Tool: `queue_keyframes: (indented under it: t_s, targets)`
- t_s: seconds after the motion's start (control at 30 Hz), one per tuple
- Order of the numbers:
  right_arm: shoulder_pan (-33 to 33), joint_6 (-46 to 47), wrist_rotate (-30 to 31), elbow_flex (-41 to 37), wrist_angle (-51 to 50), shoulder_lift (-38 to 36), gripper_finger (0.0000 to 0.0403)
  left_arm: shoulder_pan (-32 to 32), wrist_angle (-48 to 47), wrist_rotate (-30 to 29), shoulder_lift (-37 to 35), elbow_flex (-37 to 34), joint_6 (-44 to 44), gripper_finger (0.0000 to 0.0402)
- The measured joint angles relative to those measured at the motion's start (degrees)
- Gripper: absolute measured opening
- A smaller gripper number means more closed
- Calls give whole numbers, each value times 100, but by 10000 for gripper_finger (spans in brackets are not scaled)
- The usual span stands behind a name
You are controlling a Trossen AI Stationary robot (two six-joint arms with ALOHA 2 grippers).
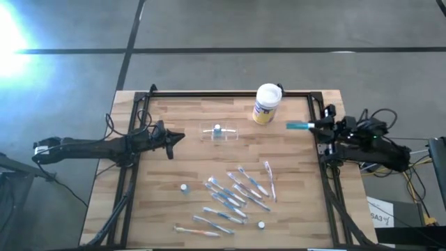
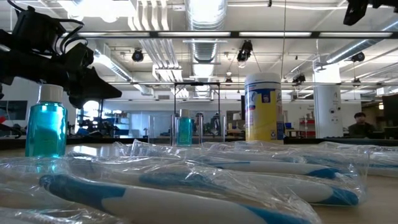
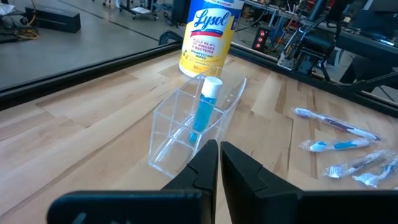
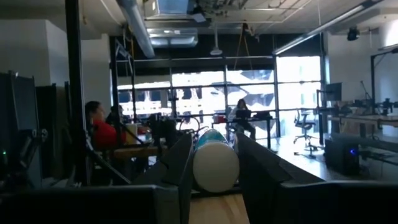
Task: Pick & Place toothbrushing station
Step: Put the blue mouthwash into the middle section of the transparent organizer
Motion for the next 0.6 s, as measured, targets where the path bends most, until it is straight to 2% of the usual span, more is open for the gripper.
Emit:
queue_keyframes:
  t_s: [0.37, 0.6]
  targets:
    - [0, 107, -4, -849, 687, -87, 89, -2, -28, 2, 3, 0, -5, 23]
    - [-1, 106, -4, -1065, 863, -83, 89, 0, -30, 2, 9, 0, -5, 23]
